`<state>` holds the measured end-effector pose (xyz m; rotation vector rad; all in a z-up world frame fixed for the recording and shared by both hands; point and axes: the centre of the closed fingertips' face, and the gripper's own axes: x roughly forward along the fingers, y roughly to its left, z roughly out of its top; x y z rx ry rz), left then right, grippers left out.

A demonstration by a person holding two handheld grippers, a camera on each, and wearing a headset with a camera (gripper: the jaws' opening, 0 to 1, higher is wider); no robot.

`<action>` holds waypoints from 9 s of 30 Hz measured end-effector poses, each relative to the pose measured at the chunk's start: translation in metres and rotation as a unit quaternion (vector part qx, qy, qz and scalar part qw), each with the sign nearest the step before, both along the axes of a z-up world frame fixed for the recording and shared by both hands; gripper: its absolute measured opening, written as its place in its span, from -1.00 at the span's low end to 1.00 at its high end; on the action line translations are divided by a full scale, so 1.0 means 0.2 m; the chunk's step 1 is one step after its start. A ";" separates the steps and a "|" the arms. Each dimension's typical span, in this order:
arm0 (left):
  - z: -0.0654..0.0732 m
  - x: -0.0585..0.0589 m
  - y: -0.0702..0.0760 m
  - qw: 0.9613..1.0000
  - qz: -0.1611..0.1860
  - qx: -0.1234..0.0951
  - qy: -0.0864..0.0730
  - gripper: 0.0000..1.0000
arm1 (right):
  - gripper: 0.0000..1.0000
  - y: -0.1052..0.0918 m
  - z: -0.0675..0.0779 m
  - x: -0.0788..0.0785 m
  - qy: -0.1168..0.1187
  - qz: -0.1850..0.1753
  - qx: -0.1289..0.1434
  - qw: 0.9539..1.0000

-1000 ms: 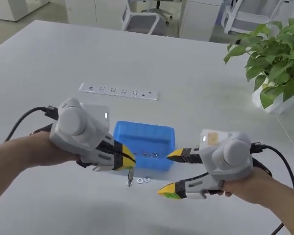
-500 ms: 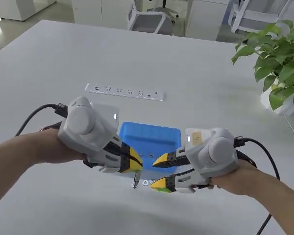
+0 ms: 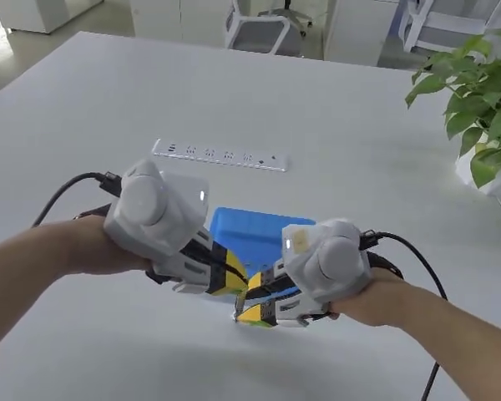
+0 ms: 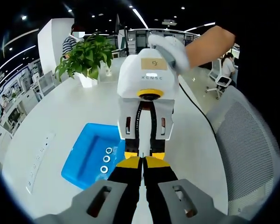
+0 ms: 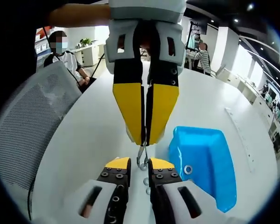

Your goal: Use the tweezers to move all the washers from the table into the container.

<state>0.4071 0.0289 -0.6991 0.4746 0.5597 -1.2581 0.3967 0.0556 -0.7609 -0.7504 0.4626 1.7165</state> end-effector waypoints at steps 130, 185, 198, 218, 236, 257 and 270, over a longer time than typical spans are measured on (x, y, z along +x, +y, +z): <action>0.12 -0.16 0.21 0.974 0.202 -0.104 0.019 0.98 | -0.83 0.18 0.02 0.43 -0.042 0.013 -0.024 0.999; 0.05 0.37 0.15 0.984 0.167 -0.061 -0.031 -0.65 | -0.82 0.16 -0.03 0.43 -0.026 0.024 -0.018 0.999; 0.03 0.36 0.14 0.987 0.150 -0.040 -0.040 -0.87 | -0.79 0.17 -0.04 0.42 -0.045 0.041 -0.026 0.998; 0.09 0.38 0.16 0.986 0.155 -0.036 -0.050 -0.89 | -0.49 0.07 0.06 0.47 -0.016 -0.036 -0.011 0.999; 0.23 0.31 0.14 0.988 0.143 -0.028 -0.058 -0.89 | -0.24 -0.10 0.23 0.46 -0.020 -0.109 0.014 0.994; 0.29 0.19 0.08 0.990 0.128 -0.027 -0.047 -0.89 | 0.16 -0.30 0.27 0.39 -0.022 -0.192 0.018 0.981; 0.27 0.14 0.01 0.993 0.109 -0.031 -0.038 -0.89 | 0.38 -0.39 0.25 0.35 -0.015 -0.229 0.024 0.973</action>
